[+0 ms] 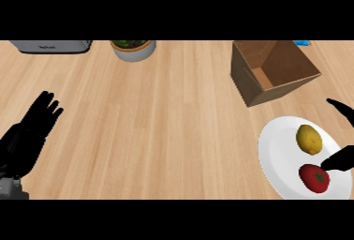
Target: Pick the lemon from the plate and place it in the cardboard box
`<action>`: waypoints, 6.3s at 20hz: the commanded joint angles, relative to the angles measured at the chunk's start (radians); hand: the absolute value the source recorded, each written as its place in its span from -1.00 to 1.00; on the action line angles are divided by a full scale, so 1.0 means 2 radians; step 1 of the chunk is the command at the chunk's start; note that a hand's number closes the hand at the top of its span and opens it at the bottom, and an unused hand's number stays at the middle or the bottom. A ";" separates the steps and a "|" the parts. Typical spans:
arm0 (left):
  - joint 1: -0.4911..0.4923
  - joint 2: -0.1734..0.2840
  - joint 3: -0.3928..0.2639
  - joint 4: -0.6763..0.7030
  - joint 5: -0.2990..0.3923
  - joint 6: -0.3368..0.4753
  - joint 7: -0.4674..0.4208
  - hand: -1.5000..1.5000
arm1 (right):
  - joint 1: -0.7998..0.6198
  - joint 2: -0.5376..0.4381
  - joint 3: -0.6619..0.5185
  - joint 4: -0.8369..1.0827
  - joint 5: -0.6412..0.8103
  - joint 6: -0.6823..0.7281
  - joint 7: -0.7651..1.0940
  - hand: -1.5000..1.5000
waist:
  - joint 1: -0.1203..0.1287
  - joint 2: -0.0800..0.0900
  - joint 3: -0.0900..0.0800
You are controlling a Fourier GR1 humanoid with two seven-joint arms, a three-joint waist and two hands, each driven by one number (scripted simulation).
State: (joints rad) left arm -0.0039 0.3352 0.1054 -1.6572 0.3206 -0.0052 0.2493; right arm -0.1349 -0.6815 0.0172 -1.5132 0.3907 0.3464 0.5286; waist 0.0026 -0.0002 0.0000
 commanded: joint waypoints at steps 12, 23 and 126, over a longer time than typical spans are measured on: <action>-0.023 -0.023 0.026 0.012 -0.016 -0.029 0.016 0.00 | -0.037 0.065 -0.015 0.084 0.094 0.029 -0.012 -1.00 | 0.000 0.000 0.000; 0.014 -0.043 0.041 0.012 -0.039 -0.053 -0.025 0.00 | -0.026 0.093 -0.029 0.071 0.136 0.051 -0.009 -1.00 | 0.000 0.000 0.000; -0.045 -0.079 0.045 0.001 -0.075 -0.036 0.042 0.00 | -0.456 0.254 -0.029 0.560 0.266 -0.377 0.050 -1.00 | 0.006 0.003 0.000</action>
State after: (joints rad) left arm -0.0579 0.1913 0.2039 -1.6655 0.1883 -0.1154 0.3024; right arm -1.0890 -0.2029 -0.0162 -0.3838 0.9562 -0.3730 0.7040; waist 0.0235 0.0086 0.0007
